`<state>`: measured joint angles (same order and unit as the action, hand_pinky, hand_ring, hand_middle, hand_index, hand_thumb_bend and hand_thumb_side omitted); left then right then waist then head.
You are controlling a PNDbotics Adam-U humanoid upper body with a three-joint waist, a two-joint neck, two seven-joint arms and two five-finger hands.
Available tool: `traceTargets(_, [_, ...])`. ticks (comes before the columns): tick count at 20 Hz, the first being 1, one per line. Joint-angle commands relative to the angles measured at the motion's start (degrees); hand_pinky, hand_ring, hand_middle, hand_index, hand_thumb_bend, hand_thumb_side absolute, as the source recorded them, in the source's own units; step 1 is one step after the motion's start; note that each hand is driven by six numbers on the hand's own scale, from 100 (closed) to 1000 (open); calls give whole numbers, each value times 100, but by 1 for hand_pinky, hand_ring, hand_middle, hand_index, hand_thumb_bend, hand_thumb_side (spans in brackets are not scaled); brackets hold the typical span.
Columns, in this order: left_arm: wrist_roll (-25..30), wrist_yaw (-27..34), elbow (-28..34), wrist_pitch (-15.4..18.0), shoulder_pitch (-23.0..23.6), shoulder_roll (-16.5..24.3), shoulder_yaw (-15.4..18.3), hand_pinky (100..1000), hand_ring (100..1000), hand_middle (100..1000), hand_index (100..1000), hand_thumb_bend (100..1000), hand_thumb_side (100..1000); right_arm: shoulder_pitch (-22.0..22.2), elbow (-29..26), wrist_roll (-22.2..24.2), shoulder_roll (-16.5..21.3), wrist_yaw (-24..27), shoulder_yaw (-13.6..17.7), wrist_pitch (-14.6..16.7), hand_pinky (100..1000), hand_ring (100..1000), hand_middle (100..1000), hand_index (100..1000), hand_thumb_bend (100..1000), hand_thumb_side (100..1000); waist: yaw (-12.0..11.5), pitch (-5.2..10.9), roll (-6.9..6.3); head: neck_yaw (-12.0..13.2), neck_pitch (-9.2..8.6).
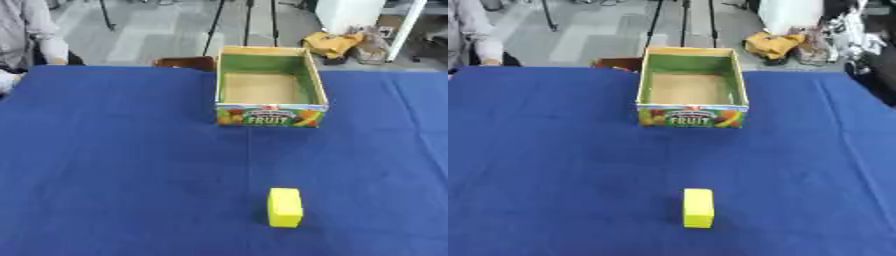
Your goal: Pick up objects on the table and place them in the box.
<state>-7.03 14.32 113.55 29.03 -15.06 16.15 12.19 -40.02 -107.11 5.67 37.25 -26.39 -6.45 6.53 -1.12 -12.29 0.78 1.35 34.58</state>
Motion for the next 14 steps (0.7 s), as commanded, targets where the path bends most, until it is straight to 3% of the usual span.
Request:
traceTargets(1, [39,27,105,1,-22,120,-21,565,784,879,948,100,1000,-348,152,407,410,-131,-209,-115,793,852,782,916,100,993,-6,122,0,-38,26])
traceTargets(8, [72,42,105,-11,16,150,-44,565,784,879,948,100,1000,-1094,646,1411,759,-451,-867,-82,782,876,825,938,100,1000,-35,171,39,-92,17])
traceTargets(14, [91,40,105,-29,37,165,-52,565,785,880,948,100,1000,-1461,1010,2171,945,-640,-1275,92,781,886,837,930,100,1000,-34,185,76,-84,-8])
